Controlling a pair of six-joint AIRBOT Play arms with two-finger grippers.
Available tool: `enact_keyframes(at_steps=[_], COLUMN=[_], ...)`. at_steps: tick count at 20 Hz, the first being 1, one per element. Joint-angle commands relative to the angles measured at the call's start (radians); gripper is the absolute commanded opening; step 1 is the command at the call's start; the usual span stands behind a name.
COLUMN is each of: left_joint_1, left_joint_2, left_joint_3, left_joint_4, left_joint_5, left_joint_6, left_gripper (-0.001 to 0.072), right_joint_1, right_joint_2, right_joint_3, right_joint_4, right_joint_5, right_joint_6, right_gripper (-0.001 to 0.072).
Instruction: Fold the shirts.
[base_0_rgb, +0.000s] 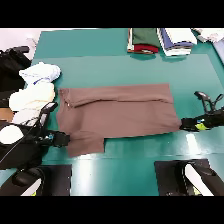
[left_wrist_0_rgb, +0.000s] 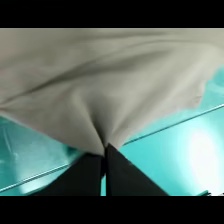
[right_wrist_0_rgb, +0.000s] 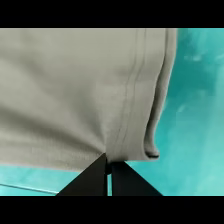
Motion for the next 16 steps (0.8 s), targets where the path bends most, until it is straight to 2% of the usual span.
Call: enact_keyframes(at_steps=[1,3,6,12,16], left_joint_1=[0.0,0.001,0.011,0.17,0.17], left_joint_2=[0.011,-0.061,-0.228,-0.624,-0.741], left_joint_3=[0.082,0.156,0.28,0.518,0.558], left_joint_4=[0.108,0.207,0.264,0.253,0.229], left_joint_5=[-0.006,0.05,0.179,0.318,0.428], left_joint_6=[-0.016,-0.014,0.044,0.117,0.151], left_gripper=[0.0033,0.0033,0.0033,0.0034,0.0034], right_joint_1=[0.02,0.071,0.151,0.224,0.224], right_joint_2=[0.03,-0.055,-0.225,-0.573,-0.723], right_joint_3=[0.104,0.19,0.32,0.622,0.769], right_joint_4=[-0.023,-0.023,-0.023,-0.021,-0.021], right_joint_5=[0.021,-0.022,-0.099,-0.126,-0.102], right_joint_6=[0.023,0.023,0.062,0.084,0.084], right_gripper=[0.0015,0.0015,0.0015,0.0015,0.0016])
